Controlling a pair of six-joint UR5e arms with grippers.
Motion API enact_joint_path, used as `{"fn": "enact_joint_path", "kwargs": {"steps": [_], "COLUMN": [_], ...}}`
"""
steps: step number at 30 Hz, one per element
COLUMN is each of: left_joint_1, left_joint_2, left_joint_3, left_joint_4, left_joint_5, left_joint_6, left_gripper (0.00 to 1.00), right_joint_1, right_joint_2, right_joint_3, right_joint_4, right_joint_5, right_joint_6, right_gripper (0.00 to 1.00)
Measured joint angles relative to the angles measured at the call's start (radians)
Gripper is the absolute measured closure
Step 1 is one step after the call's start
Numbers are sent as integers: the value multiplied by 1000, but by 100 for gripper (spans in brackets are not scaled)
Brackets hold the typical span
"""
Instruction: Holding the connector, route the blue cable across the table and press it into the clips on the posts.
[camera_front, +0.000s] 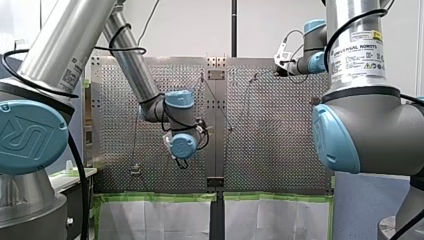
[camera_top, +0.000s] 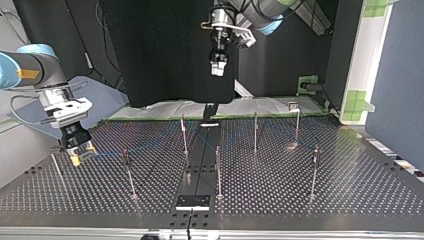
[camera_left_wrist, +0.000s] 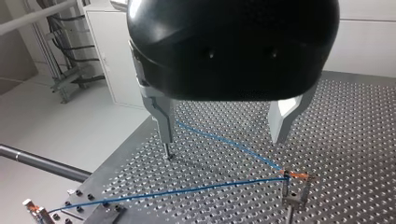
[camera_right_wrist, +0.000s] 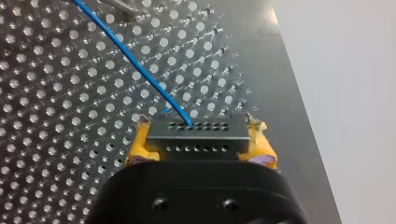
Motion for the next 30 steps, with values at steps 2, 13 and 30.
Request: {"fn": "enact_joint_path", "kwargs": {"steps": [2,13,30], "left_joint_1": [-1,-3,-3], "left_joint_2": [0,0,0], "left_joint_3": [-24,-57,-57], "left_joint_4": [25,57,57], "left_joint_5": [-1,-2,-2], "left_joint_6": [0,0,0], "left_gripper": [2,2,2], "right_joint_1": [0,0,0], "right_joint_2": [0,0,0], "right_joint_3": [0,0,0], "right_joint_4": [0,0,0], "right_joint_5": [0,0,0], "right_joint_6": [0,0,0], "right_gripper": [100,100,100]}}
